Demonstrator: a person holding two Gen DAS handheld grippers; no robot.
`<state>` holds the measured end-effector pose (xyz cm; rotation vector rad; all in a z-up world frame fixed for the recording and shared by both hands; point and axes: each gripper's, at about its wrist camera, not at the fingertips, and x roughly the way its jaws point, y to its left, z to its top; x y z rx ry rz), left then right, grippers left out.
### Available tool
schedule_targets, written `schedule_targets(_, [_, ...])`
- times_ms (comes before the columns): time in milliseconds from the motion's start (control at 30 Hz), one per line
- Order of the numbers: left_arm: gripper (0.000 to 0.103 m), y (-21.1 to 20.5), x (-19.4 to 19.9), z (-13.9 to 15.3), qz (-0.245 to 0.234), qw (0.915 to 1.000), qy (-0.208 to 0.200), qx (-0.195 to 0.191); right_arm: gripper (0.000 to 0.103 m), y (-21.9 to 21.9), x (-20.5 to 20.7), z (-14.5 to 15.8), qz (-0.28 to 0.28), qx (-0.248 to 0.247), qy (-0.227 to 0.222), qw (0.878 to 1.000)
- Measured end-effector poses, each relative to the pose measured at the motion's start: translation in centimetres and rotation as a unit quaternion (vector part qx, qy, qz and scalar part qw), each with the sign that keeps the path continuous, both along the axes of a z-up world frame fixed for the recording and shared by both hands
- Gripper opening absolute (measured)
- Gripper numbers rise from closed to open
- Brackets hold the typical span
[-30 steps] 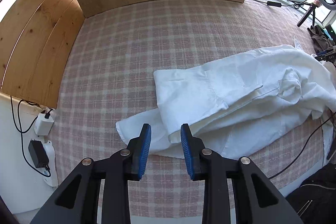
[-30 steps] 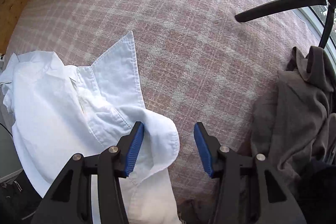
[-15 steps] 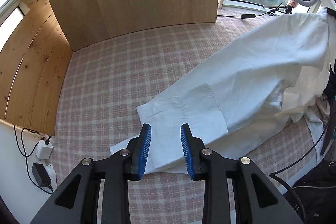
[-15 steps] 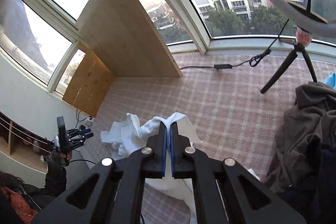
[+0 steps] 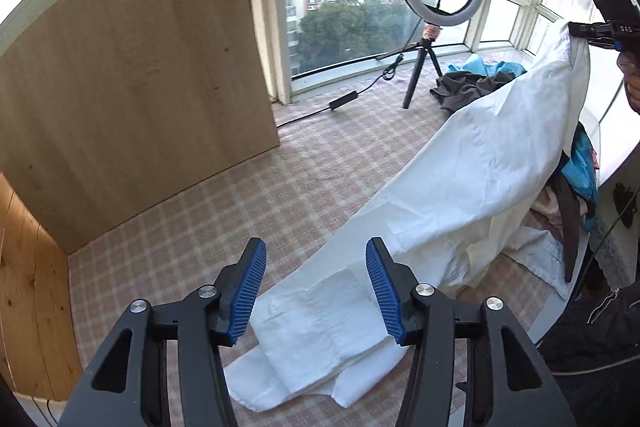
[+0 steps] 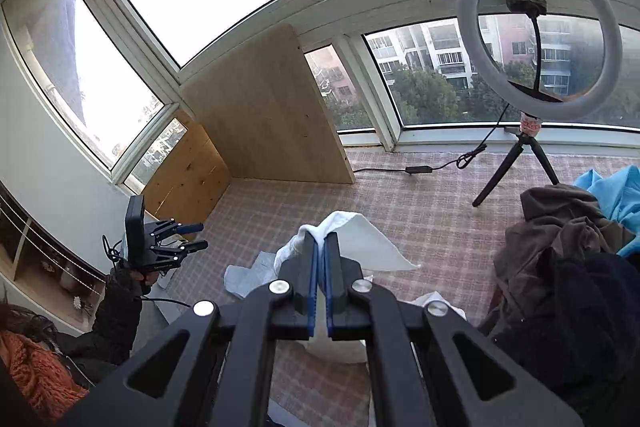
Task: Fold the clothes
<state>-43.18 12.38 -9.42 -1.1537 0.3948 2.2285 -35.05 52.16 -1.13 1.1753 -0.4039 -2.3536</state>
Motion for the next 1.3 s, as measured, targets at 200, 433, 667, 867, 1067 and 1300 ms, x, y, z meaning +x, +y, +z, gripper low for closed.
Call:
schedule_targets(200, [0.053, 10.5, -2.9, -4.2, -0.146, 0.9877, -0.052, -0.020, 0.003, 5.7, 3.7, -6.9, -0.084, 0.038, -0.085, 0.992])
schedule_targets(433, [0.053, 16.8, -3.6, -10.7, -0.253, 0.9562, -0.139, -0.048, 0.003, 12.4, 5.7, -12.5, -0.169, 0.028, -0.145, 0.975])
schedule_targets(667, [0.053, 18.2, -3.2, -14.8, -0.301, 0.9282, -0.205, -0.076, 0.003, 12.3, 5.6, -13.3, -0.174, 0.035, -0.153, 0.972])
schedule_targets(867, [0.008, 17.3, -2.4, -15.6, -0.284, 0.9306, -0.215, -0.082, 0.003, 11.7, 4.8, -13.1, -0.172, 0.042, -0.153, 0.972])
schedule_targets(1067, [0.000, 12.5, -2.0, -11.0, -0.210, 0.9645, -0.146, -0.066, 0.003, 10.2, 2.2, -11.5, -0.156, 0.039, -0.126, 0.979])
schedule_targets(1300, [0.000, 4.2, -5.9, -1.5, -0.052, 0.9956, -0.036, -0.069, 0.003, 5.5, -4.1, -9.4, -0.118, 0.061, -0.072, 0.988])
